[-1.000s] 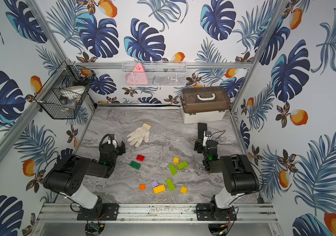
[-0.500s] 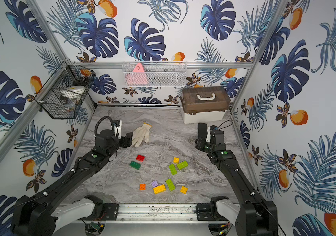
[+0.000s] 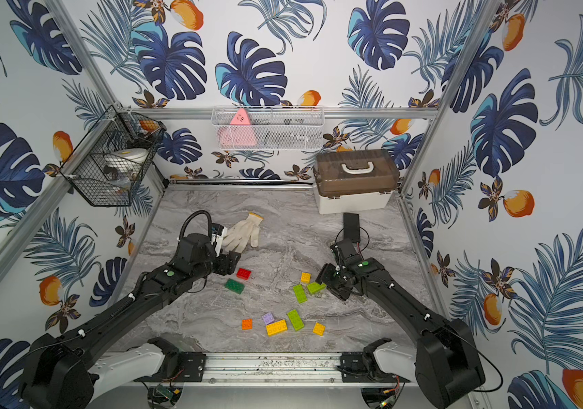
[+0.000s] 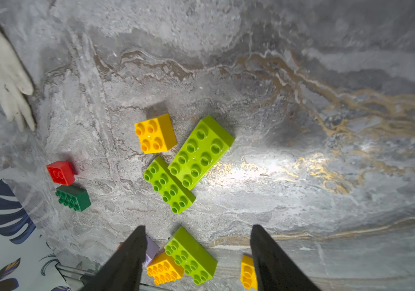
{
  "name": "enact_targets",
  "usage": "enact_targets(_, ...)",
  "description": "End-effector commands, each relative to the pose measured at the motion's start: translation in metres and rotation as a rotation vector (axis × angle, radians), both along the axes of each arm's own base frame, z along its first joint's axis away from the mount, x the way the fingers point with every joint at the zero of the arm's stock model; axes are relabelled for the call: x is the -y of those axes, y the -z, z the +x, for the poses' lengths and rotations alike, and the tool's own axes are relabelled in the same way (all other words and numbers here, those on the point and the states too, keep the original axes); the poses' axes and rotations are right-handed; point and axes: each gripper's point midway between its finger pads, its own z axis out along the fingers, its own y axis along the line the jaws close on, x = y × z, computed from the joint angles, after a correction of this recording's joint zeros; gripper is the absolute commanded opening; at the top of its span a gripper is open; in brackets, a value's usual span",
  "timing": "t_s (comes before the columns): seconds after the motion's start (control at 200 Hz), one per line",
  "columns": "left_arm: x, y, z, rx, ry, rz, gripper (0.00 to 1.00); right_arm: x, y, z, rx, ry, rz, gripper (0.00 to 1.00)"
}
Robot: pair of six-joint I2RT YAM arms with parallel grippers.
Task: Assemble the number 1 with lego
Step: Pick up the lego brick from the center of the board.
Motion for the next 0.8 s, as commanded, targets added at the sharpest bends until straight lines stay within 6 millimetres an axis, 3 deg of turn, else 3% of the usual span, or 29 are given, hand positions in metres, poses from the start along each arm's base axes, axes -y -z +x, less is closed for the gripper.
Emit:
enact_targets(0.0,-0.002,0.003,-0.001,-0.021,-0.011,0.01,0.77,-0.003,0.009,0.004,-0.03,0.094,0.002,0.67)
enact_targets(0.175,-0.007,0.002,0.0,-0.008,-0.029,0.026,0.77,-0.003,0.027,0.013,-0.047,0.176,-0.003,0.58)
enact_targets(0.365,0.0,0.011,-0.003,-0.066,-0.007,0.009,0.72,-0.001,0.034,0.025,-0.033,0.244,-0.01,0.58)
enact_targets(0.64,-0.001,0.007,-0.003,-0.045,-0.012,0.007,0.72,-0.004,0.041,0.039,-0.037,0.272,-0.027,0.59)
enact_targets(0.796,-0.004,0.008,-0.003,-0.044,-0.017,0.023,0.72,-0.002,0.048,0.038,-0.052,0.264,-0.061,0.54)
